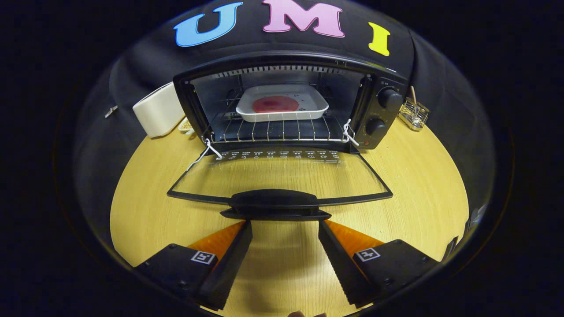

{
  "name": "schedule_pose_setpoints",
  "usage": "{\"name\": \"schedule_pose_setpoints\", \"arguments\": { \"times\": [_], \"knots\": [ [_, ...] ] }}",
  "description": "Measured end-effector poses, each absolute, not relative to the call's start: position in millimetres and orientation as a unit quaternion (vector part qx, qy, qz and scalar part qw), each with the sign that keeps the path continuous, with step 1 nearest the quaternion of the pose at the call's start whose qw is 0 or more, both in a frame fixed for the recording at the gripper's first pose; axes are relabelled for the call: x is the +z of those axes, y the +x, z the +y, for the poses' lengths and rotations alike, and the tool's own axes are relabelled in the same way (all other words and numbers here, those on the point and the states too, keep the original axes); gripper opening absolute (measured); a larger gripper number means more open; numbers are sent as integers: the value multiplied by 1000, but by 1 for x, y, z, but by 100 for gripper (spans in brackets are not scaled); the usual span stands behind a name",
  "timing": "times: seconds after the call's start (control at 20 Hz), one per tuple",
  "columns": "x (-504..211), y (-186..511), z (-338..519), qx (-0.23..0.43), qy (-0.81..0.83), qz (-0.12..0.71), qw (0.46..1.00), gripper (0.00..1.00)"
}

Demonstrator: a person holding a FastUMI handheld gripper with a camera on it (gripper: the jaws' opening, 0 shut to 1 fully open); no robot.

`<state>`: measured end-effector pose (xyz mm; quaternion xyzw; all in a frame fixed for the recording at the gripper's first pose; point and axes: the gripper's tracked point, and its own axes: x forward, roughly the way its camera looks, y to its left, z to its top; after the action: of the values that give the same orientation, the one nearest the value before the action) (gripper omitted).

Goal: Open the toaster oven, put the food inside, and close the toaster oven door.

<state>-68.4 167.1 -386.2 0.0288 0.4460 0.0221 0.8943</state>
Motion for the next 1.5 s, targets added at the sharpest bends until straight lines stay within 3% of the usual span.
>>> {"name": "schedule_pose_setpoints", "arguments": {
  "times": [1.15,1.5],
  "knots": [
    [-294,-11,181,53,7,306,951,99],
    [-287,-8,181,56,3,297,953,100]
  ]
}}
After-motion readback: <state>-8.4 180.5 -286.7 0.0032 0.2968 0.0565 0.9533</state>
